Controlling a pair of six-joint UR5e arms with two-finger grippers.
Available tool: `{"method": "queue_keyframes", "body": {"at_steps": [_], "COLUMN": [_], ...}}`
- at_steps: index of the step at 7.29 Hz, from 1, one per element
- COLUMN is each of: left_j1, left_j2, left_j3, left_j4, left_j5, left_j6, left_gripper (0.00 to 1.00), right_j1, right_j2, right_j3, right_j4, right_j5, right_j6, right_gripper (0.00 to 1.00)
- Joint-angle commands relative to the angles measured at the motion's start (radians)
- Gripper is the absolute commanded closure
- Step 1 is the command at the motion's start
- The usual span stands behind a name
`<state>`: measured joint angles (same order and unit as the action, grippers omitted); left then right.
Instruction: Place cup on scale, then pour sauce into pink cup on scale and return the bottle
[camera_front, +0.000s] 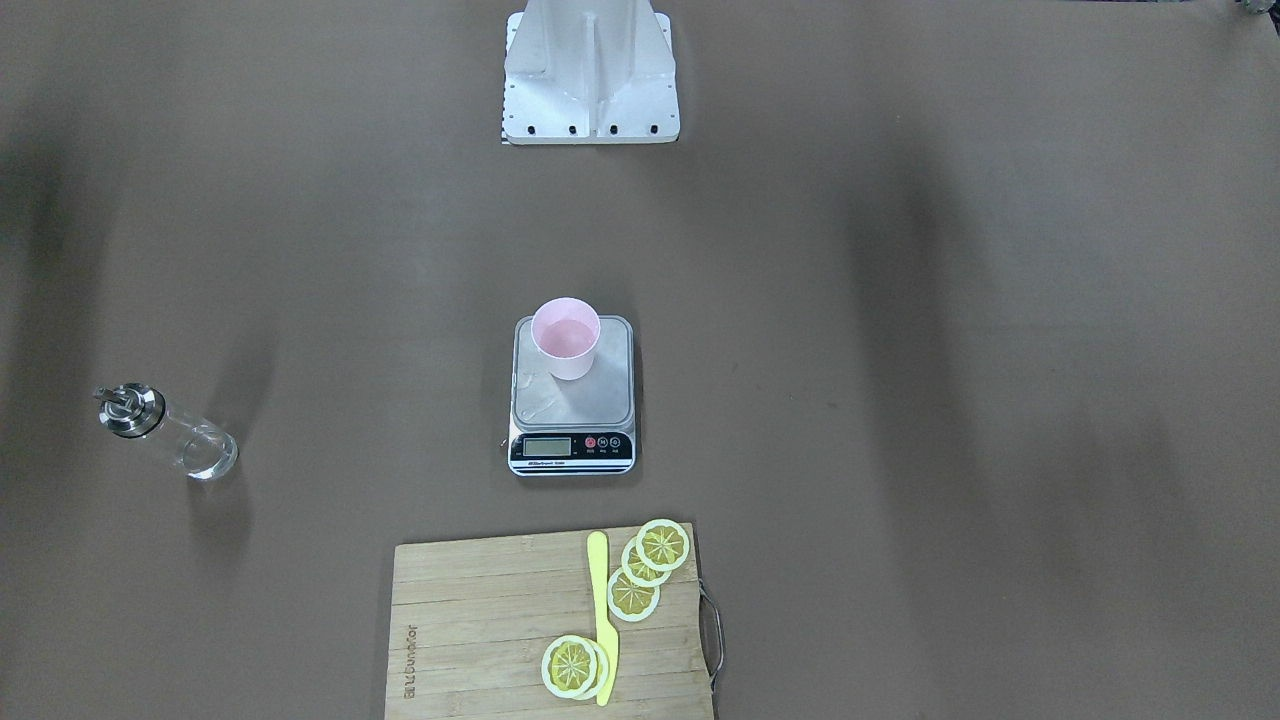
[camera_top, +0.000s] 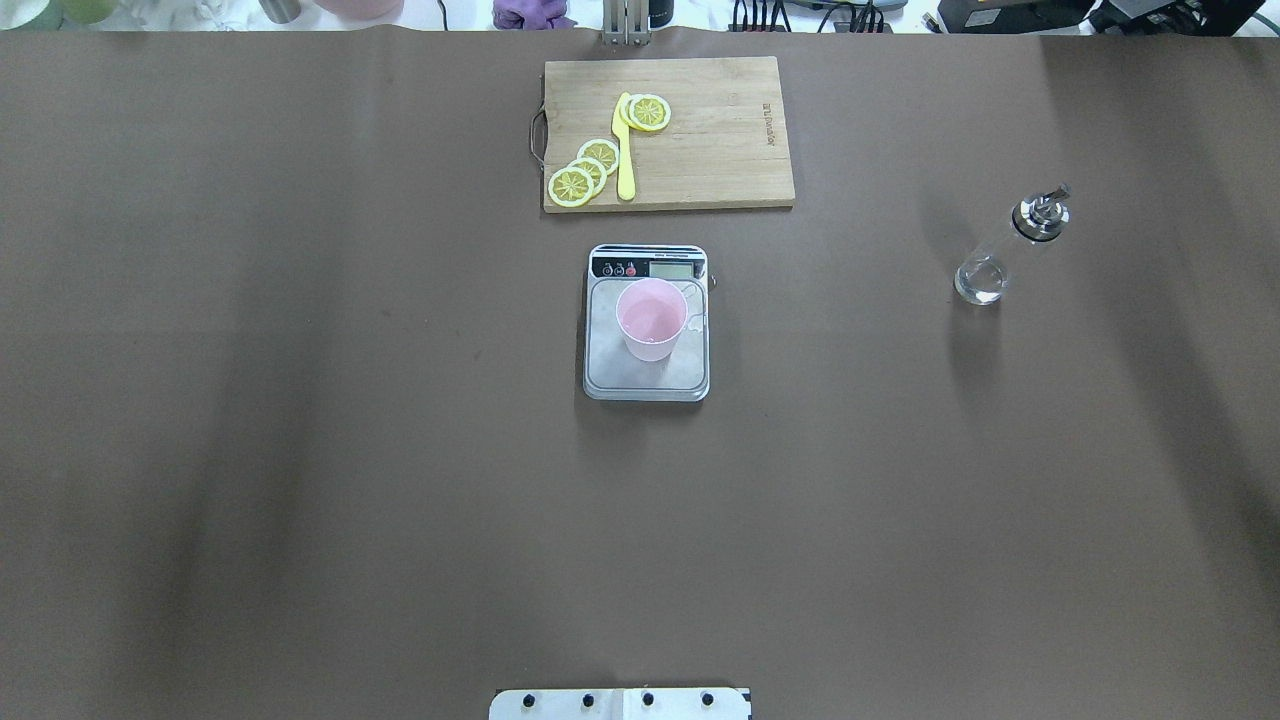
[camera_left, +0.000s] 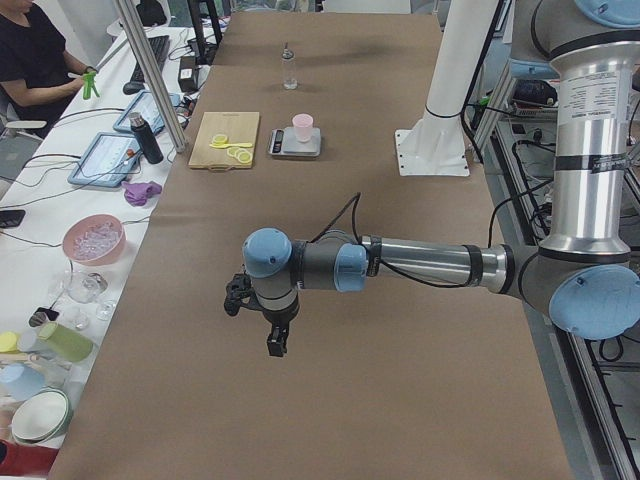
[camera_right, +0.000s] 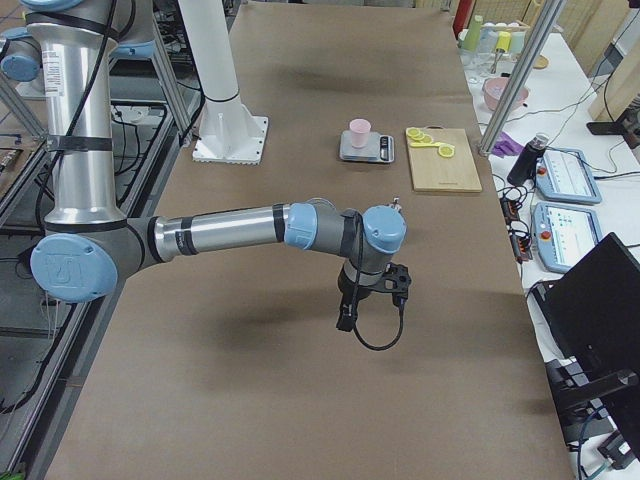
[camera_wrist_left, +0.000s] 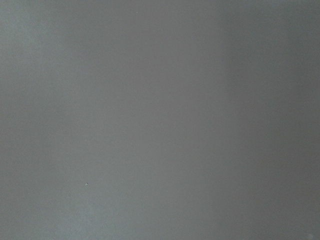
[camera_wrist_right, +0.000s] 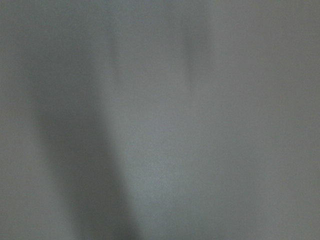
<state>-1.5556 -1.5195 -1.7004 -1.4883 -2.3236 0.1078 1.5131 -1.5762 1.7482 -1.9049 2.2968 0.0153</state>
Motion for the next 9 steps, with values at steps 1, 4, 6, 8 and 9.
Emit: {"method": "queue_keyframes", "body": {"at_steps": [1, 4, 6, 8, 9], "left_j1": [-0.004, -0.004, -0.004, -0.004, -0.004], "left_j2": [0.004, 0.004, 0.004, 0.004, 0.004], "left_j3": [-0.009, -0.007, -0.005, -0.007, -0.008], "left_j4": [0.017, 0.016, 0.016, 0.016, 0.017], "left_j5": [0.000, 0.000, 0.000, 0.000, -0.002], "left_j6": [0.001, 0.003, 0.001, 0.001, 0.001], "left_gripper": [0.02, 0.02, 0.02, 0.02, 0.02], "right_j1": [0.005, 0.076, 0.090, 0.094, 0.094], "right_j2": [-0.008, -0.007, 0.001, 0.007, 0.007], "right_j3": [-0.003, -0.033, -0.041, -0.038, -0.036], "right_j4": [0.000, 0.000, 0.001, 0.001, 0.003], "right_j5": [0.021, 0.058, 0.058, 0.062, 0.063], "right_j6": [0.000, 0.003, 0.005, 0.002, -0.003], "right_gripper": [0.00, 0.00, 0.00, 0.00, 0.00]}}
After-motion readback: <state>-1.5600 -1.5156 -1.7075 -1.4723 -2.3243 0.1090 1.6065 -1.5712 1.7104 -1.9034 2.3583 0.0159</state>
